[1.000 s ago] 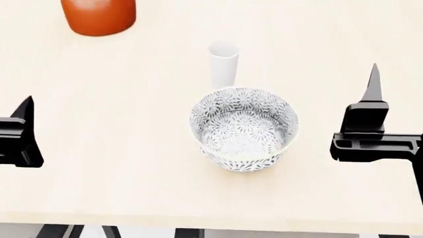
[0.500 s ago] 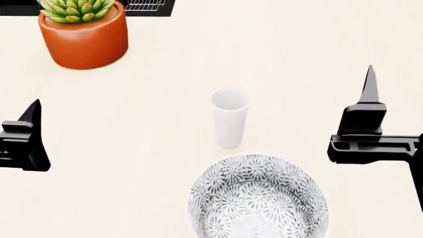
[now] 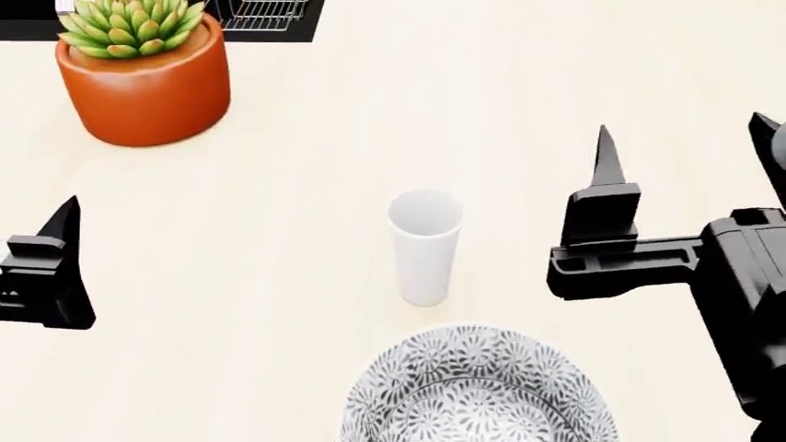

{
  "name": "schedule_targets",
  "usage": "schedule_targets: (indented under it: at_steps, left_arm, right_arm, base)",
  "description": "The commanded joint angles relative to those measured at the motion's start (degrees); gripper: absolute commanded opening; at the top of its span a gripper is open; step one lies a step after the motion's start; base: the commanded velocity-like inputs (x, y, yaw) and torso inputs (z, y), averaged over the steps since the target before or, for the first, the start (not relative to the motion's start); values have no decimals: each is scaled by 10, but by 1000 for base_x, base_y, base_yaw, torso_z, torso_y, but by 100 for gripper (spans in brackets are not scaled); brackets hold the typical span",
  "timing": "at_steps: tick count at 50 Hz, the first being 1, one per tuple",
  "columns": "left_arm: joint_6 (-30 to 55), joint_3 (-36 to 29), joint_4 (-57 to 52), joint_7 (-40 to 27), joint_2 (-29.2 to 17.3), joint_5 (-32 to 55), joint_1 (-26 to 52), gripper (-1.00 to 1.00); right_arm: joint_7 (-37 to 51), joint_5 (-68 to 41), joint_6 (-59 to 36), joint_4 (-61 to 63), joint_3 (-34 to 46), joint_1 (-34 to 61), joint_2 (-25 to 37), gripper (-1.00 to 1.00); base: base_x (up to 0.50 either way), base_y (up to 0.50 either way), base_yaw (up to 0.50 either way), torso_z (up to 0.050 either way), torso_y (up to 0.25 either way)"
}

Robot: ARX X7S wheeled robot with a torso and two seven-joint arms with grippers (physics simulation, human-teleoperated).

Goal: Place the cup inside the bowl on the dining table and move the bowl to any counter.

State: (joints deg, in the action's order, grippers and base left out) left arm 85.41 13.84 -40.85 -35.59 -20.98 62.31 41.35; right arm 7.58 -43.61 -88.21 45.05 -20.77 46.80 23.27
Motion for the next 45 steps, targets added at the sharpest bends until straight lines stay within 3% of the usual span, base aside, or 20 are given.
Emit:
schedule_targets:
  at_steps: [1, 24, 26, 33, 45]
  left_arm:
    - [-13, -1, 10, -6, -12, 11, -5, 100]
    - [-36, -10, 18, -16, -26, 27, -21, 100]
    - [-52, -37, 25, -16, -17, 3, -21, 100]
    - [-43, -11, 20, -16, -34, 31, -26, 100]
    - [-51, -20, 22, -23, -34, 36, -29, 100]
  right_arm:
    - [4, -37, 17, -89, 58, 42, -14, 100]
    - [-26, -32, 61, -212, 185, 86, -35, 100]
    - [-31, -31, 66, -221, 196, 81, -35, 100]
    - [-38, -29, 73, -239, 220, 79, -38, 100]
    - [-38, -12, 97, -268, 242, 75, -33, 100]
  base:
    - [0, 0, 0, 0, 0]
    - [0, 0, 0, 0, 0]
    - [0, 0, 0, 0, 0]
    - [0, 0, 0, 0, 0]
    - [0, 0, 0, 0, 0]
